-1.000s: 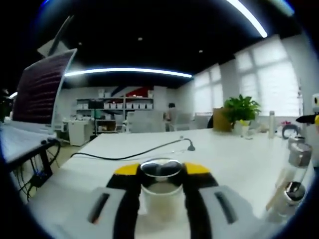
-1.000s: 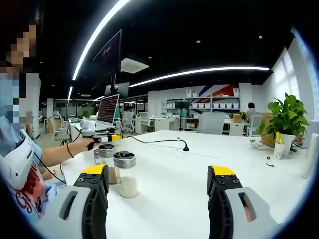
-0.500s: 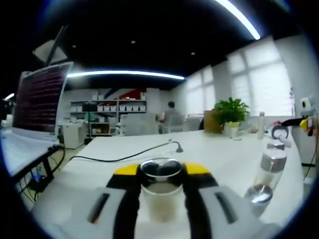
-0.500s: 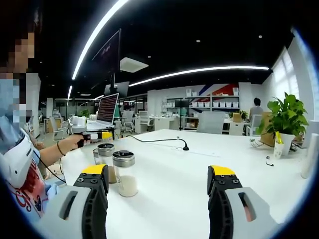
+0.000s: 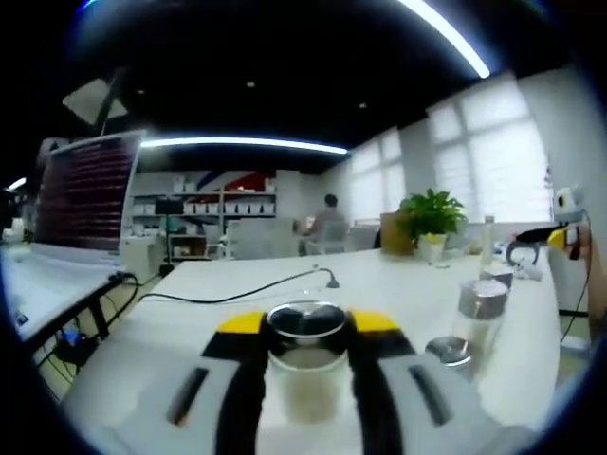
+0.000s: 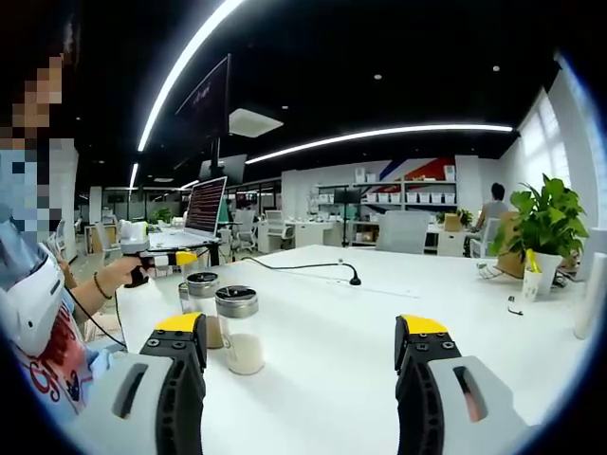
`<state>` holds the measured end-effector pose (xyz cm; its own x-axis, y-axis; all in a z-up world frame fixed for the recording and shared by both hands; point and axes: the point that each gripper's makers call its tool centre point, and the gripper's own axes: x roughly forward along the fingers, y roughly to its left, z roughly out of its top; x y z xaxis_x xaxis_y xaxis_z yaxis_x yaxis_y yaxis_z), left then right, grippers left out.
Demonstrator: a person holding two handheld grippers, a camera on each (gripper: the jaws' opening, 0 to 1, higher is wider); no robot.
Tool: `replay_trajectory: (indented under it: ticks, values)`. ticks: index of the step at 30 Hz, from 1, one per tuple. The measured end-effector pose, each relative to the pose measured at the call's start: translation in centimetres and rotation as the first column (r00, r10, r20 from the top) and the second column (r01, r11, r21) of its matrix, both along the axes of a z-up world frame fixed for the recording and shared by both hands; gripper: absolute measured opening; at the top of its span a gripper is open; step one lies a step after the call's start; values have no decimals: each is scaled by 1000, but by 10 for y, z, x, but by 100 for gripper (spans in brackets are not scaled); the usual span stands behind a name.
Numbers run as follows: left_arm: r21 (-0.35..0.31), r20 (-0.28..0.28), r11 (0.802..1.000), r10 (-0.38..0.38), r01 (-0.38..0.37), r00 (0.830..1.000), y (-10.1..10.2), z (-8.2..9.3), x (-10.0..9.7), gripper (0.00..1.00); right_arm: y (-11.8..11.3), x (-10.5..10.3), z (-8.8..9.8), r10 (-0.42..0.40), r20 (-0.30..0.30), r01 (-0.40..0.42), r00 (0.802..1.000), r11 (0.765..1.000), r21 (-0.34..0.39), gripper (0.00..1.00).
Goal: Rotate the seasoning bottle until the label or dispensing opening points toward the visible target arrow and the bottle remains upright within the marked orientation range
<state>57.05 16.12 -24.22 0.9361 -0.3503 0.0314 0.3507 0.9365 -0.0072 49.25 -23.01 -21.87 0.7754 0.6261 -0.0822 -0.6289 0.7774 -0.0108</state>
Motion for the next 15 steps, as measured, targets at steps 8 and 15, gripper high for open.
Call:
replay_trajectory:
  ticks: [8, 15]
  values:
    - [-25, -5, 1000, -8, 8, 1000, 2, -4, -18, 33, 3, 1, -2, 5, -8, -6, 1000, 1000, -5, 84]
    - [-15, -20, 1000, -16, 15, 1000, -2, -15, -26, 33, 5, 1, -2, 9, -5, -9, 1000, 1000, -10, 84]
